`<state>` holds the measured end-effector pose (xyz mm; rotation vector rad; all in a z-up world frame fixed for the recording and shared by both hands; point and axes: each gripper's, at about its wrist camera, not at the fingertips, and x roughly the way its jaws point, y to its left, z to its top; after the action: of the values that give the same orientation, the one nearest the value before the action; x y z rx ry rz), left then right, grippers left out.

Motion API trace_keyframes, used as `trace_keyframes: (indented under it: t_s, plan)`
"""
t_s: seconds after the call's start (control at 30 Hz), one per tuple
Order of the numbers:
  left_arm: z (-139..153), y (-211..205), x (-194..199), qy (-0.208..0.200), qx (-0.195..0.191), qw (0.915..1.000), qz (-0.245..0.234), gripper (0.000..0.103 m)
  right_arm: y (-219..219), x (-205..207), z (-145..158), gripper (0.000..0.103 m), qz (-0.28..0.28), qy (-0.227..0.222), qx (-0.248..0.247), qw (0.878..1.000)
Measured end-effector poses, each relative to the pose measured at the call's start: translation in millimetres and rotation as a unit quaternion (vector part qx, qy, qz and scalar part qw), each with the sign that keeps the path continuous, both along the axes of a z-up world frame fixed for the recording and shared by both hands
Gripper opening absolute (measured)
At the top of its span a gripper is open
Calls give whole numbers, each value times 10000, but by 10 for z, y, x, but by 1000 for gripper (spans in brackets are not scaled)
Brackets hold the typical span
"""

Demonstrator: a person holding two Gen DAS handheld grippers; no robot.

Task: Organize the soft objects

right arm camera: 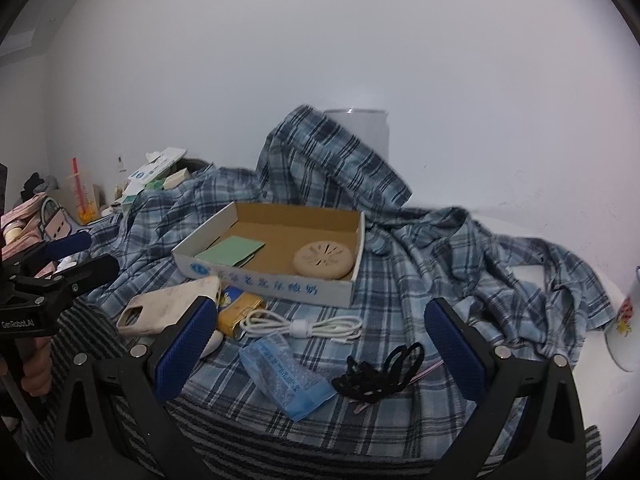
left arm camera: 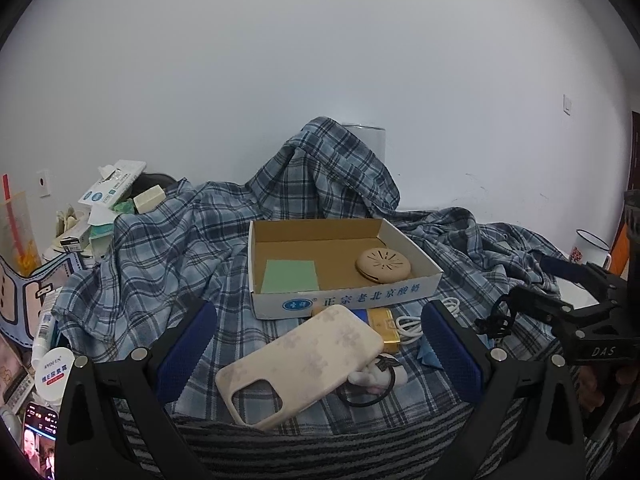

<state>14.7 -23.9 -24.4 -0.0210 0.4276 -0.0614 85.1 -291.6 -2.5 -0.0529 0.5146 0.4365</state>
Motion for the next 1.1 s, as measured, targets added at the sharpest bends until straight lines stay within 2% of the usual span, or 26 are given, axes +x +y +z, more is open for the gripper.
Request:
trace_keyframes:
  t_s: [0.3,0.53,1.1]
  plan:
    - [5,-62,-37,-137,170,9998,-29,103,-53,20,-29,103,-59,92,94,9999]
    - [-10,-3,-9,-52,34,10000,1,103,-5,9,-25,103,-18,49,-14,10000]
    - [-27,-25,-14,-66,17,10000,34,103,-4,29,-55,103,-2,83,-36,10000]
